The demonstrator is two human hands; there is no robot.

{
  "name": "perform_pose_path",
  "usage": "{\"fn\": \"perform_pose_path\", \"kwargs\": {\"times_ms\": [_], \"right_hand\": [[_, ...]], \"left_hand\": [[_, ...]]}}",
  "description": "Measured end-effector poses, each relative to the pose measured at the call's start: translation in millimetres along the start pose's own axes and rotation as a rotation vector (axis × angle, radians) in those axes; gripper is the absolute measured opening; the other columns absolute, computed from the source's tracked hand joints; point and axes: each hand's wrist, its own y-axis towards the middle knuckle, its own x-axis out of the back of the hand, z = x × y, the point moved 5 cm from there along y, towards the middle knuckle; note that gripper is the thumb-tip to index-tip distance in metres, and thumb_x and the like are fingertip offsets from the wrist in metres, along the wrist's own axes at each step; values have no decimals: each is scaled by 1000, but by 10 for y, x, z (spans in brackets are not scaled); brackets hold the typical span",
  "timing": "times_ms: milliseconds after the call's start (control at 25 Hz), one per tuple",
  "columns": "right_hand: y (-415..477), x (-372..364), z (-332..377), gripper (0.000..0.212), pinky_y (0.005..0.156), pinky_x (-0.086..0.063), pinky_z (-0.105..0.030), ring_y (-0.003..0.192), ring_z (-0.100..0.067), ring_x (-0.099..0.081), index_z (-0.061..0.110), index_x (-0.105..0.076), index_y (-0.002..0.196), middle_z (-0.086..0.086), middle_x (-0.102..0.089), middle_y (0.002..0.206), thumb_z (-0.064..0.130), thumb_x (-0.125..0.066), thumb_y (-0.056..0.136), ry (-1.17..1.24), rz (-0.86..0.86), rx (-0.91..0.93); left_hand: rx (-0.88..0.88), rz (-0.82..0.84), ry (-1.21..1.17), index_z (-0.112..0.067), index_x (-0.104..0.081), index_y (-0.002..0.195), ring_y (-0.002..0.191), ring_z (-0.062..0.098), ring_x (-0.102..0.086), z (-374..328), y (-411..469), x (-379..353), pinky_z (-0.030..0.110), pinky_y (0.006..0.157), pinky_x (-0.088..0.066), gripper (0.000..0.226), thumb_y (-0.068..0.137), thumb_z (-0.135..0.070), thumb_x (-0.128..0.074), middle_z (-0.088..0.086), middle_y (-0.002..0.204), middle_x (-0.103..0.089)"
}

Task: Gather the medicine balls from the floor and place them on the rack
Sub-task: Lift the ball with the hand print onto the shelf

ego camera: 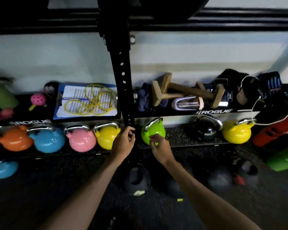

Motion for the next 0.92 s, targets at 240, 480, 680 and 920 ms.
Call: {"fn": "perform_pose_path", "kwargs": {"times_ms": [240, 480, 680, 920], "right_hand": [[-543, -912, -707, 18, 82, -55, -49, 98, -37, -69, 1, -66, 105, -17, -73, 104, 12, -56, 94, -54, 138, -311], [-955, -1583, -1447, 21, 75, -45, -37, 104, -40, -64, 5, -63, 109, -17, -71, 106, 20, -54, 97, -121, 262, -564], [-917, -2188, -2295, 25, 71, -36, -33, 99, -36, -63, 8, -60, 106, -19, -66, 105, 27, -46, 98, -155, 448, -625], [-560, -3164, -3847, 49, 83, -46, -38, 111, -38, -59, 3, -45, 135, -22, -59, 123, 29, -55, 94, -115, 419, -747]], "left_hand": [[275, 368, 5, -14, -65, 108, 83, 26, -67, 1227, -710, -595, 38, 74, -53, 16, 92, -16, -64, 2, 88, -66], [556, 521, 28, -6, -63, 117, 76, 20, -59, 2009, -1238, -1038, 25, 67, -39, 23, 95, -13, -63, -2, 76, -54], [763, 524, -51, -1, -55, 127, 78, 20, -55, 2717, -1528, -1624, 27, 71, -42, 32, 97, -13, -60, 12, 93, -62], [928, 371, -139, -6, -56, 128, 103, 32, -64, 4047, -1719, -2858, 39, 89, -51, 39, 98, -31, -61, 15, 110, -66]]}}
